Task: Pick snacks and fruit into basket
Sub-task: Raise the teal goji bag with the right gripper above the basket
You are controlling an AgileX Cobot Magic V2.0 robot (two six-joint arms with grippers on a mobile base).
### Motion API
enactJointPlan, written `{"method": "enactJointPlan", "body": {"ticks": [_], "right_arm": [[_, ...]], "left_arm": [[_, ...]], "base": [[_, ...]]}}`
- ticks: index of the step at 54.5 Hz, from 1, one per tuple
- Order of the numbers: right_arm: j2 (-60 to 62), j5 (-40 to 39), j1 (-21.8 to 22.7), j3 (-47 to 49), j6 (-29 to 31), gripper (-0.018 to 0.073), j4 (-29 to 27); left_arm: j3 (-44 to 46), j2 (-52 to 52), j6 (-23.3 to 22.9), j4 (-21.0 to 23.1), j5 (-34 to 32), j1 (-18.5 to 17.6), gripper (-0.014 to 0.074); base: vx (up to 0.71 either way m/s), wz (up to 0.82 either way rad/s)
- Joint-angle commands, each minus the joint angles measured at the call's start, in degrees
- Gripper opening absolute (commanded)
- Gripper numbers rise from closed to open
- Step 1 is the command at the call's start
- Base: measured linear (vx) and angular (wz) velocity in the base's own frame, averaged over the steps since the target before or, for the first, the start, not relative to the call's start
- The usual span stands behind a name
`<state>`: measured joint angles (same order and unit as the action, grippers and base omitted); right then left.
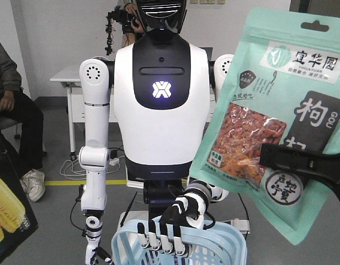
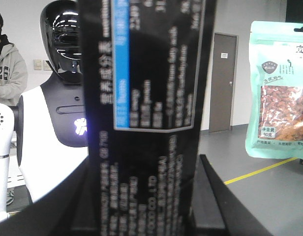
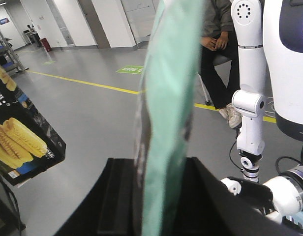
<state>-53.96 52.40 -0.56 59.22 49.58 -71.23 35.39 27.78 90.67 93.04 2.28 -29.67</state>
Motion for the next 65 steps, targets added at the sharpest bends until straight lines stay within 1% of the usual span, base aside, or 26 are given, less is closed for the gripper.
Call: {"method": "enactJointPlan", "body": {"ticks": [1, 7, 11, 18, 23, 27, 32, 36, 42, 48, 55, 65], "right_arm": [[0.2, -2.2, 0.1, 1.7, 0.7, -0.0008, -5.2], [0.2, -2.4, 0.1, 1.7, 0.5, -0.0008, -4.9], [0.2, -2.7, 0.0, 1.7, -1.2, -0.0008, -2.1], [0.2, -4.1, 0.0, 1.7, -6.9, -0.0008, 5.3], [0.2, -4.6, 0.0, 1.7, -10.2, -0.0008, 9.3], [0.2, -4.9, 0.0, 1.7, -11.1, -0.0008, 11.1], [0.2, -6.0, -0.5, 1.7, -11.1, -0.0008, 11.7], [0.2, -8.9, -2.8, 1.7, -11.1, -0.0008, 13.1], [0.2, -16.0, -7.0, 1.9, -12.2, -0.0008, 17.9], [0.2, -22.7, -11.5, 1.9, -16.5, -0.0008, 23.5], [0.0, -26.0, -17.1, 1.8, -21.1, -0.0008, 27.8], [-2.6, -25.7, -24.6, 1.7, -25.9, -0.0008, 32.9]], "left_arm": [[1.9, 0.2, -0.2, 0.2, 0.4, -0.1, -0.0007], [1.9, 0.2, -0.2, 0.2, 0.4, -0.1, -0.0007], [1.9, 0.2, -0.2, 0.2, 0.4, -0.1, -0.0007], [1.9, 0.2, -0.2, 0.2, 0.4, -0.1, -0.0007], [1.9, 0.2, -0.2, 0.2, 0.4, -0.1, -0.0007], [1.9, 0.2, -0.2, 0.2, 0.4, -0.1, -0.0007], [1.9, 0.2, -0.2, 0.2, 0.4, -0.1, -0.0007], [1.9, 0.2, -0.2, 0.2, 0.4, -0.1, -0.0007], [1.9, 0.2, -0.2, 0.2, 0.4, -0.1, -0.0007], [1.9, 0.2, -0.2, 0.2, 0.4, -0.1, -0.0007], [1.9, 0.2, -0.2, 0.2, 0.4, -0.1, -0.0007], [1.9, 0.2, -0.2, 0.2, 0.4, -0.1, -0.0007]], "base": [[0.00, 0.00], [0.00, 0.00], [0.00, 0.00], [0.00, 0.00], [0.00, 0.00], [0.00, 0.00], [0.00, 0.00], [0.00, 0.00], [0.00, 0.00], [0.00, 0.00], [0.00, 0.00], [0.00, 0.00]]}}
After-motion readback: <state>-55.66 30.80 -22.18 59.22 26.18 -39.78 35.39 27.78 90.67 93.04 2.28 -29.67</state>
